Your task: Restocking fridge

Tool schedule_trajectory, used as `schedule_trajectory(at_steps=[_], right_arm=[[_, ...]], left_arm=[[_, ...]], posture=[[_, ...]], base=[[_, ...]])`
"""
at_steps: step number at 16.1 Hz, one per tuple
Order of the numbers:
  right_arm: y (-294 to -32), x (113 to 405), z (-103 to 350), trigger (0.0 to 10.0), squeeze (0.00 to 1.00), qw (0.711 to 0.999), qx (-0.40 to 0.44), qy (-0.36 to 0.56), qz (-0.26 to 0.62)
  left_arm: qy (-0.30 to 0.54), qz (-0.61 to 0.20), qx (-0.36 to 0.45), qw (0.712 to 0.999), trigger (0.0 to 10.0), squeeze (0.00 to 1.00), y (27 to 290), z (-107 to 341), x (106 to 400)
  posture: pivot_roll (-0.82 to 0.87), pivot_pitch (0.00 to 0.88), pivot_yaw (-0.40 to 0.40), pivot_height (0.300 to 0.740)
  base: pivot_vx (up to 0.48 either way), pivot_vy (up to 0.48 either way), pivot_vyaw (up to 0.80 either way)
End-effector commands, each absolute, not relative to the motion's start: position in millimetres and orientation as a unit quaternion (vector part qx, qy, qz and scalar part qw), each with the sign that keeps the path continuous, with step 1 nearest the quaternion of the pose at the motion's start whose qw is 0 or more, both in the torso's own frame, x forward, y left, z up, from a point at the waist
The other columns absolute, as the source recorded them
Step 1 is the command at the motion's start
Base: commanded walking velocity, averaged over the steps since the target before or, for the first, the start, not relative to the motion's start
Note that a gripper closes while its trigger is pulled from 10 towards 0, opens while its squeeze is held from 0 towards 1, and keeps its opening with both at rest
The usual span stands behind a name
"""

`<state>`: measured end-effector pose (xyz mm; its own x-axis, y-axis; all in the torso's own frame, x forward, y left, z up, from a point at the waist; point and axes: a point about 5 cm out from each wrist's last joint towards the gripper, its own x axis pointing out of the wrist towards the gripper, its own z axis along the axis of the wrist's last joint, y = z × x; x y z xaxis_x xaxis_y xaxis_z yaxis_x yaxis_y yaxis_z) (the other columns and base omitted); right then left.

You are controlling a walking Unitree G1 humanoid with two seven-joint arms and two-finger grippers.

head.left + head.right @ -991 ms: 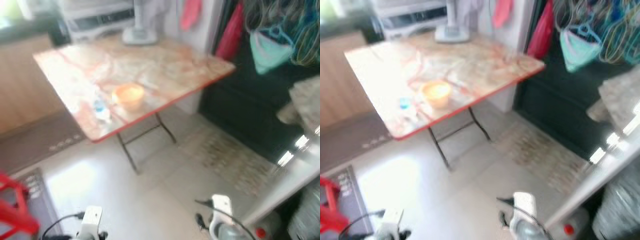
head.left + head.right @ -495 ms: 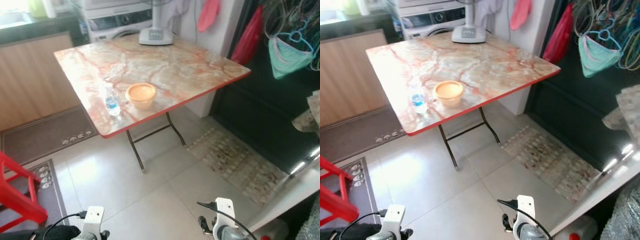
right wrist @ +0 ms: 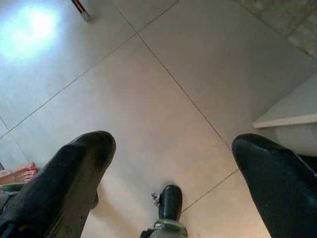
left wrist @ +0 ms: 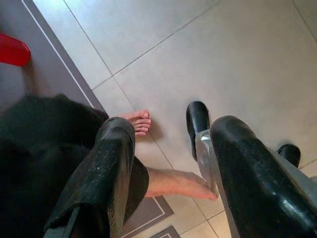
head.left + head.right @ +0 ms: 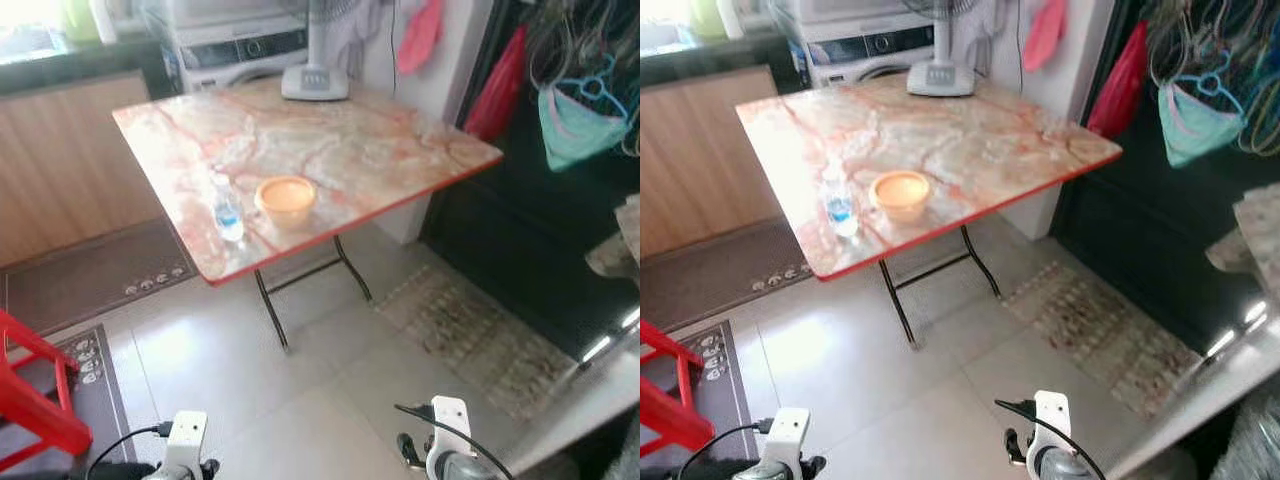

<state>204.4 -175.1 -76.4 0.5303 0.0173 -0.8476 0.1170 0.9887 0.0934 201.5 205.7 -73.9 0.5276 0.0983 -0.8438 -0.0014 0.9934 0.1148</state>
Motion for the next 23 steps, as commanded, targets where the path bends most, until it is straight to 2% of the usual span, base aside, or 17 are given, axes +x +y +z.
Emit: schedule_trajectory(at_steps=[1, 4, 8, 14, 23], right_arm=[[-175.4, 207.2, -74.9, 10.0, 0.0, 0.871, 0.064, 0.486, -0.028], [-176.7, 209.1, -73.7, 10.0, 0.0, 0.875, 0.049, 0.48, -0.023], [-177.9, 209.6, -73.3, 10.0, 0.0, 0.876, 0.046, 0.48, -0.026], [-176.9, 210.0, -73.1, 10.0, 0.0, 0.875, 0.051, 0.48, -0.018], [-176.0, 209.1, -73.7, 10.0, 0.0, 0.875, 0.059, 0.481, -0.02]], left_arm=[[0.481, 0.035, 0.046, 0.875, 10.0, 0.0, 206.5, -72.9, 202.9], [0.481, 0.035, 0.045, 0.875, 10.0, 0.0, 206.1, -72.9, 203.1], [0.483, 0.034, 0.048, 0.874, 10.0, 0.0, 205.7, -72.9, 203.5], [0.483, 0.035, 0.054, 0.873, 10.0, 0.0, 206.0, -72.5, 204.1], [0.482, 0.037, 0.05, 0.874, 10.0, 0.0, 206.2, -72.7, 203.5]], posture=[[0.06, 0.0, -0.016, 0.74], [0.05, 0.0, -0.018, 0.74], [0.05, 0.0, -0.023, 0.74], [0.06, 0.0, -0.026, 0.74], [0.06, 0.0, -0.021, 0.74]], base=[[0.307, 0.0, 0.0], [0.309, 0.0, 0.0], [0.278, 0.0, 0.74], [0.0, 0.0, 0.53], [0.0, 0.0, 0.0]])
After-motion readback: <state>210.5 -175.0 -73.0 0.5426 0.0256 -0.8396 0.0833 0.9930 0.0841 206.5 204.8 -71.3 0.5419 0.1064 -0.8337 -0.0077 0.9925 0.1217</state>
